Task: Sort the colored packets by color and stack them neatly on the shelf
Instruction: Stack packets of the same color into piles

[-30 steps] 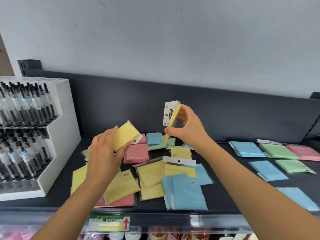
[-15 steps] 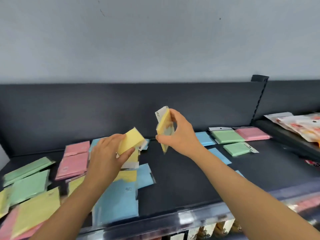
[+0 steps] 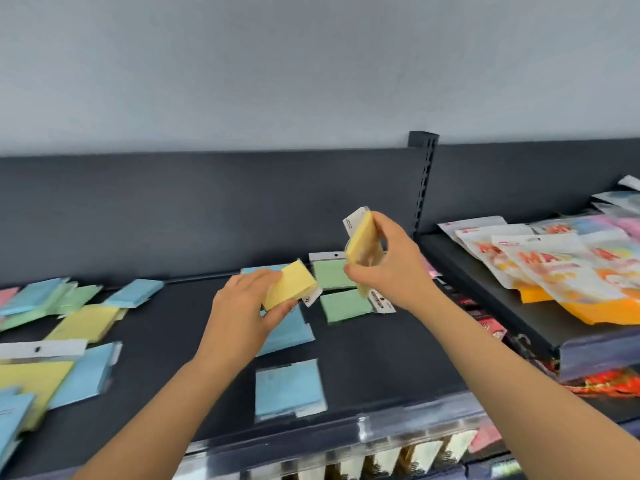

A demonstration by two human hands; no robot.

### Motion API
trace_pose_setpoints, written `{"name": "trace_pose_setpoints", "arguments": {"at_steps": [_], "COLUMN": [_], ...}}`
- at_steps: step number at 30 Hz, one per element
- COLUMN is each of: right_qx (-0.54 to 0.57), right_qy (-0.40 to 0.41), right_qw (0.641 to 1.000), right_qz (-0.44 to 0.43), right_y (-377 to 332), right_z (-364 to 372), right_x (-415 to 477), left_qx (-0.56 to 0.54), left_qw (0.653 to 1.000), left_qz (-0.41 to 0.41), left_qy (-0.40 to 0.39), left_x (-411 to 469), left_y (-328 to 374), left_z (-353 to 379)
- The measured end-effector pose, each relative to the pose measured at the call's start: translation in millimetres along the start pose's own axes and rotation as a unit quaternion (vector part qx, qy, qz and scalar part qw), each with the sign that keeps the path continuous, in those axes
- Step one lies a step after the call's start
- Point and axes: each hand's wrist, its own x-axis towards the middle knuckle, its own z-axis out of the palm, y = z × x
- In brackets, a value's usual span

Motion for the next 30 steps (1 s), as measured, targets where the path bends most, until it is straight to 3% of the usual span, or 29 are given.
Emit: {"name": "trace_pose_setpoints", "arguments": {"at_steps": [16, 30], "right_qx": [-0.053, -0.045], "right_qy": [-0.079, -0.111], "right_qw": [0.995, 0.992], "right_qz": [-0.008, -0.039], "right_y": [48.6, 24.4], "right_z": [-26.0, 25.3], "right_x": [8.6, 42.0], "left_qx": [0.031, 0.053], "left_qw": [0.999, 0.993], "left_qz": [-0.04, -0.094], "left_qy": [0.017, 0.052], "left_x": [24.4, 38.1], "left_y": [17.7, -49.2], "left_z": [19.8, -24.7]}}
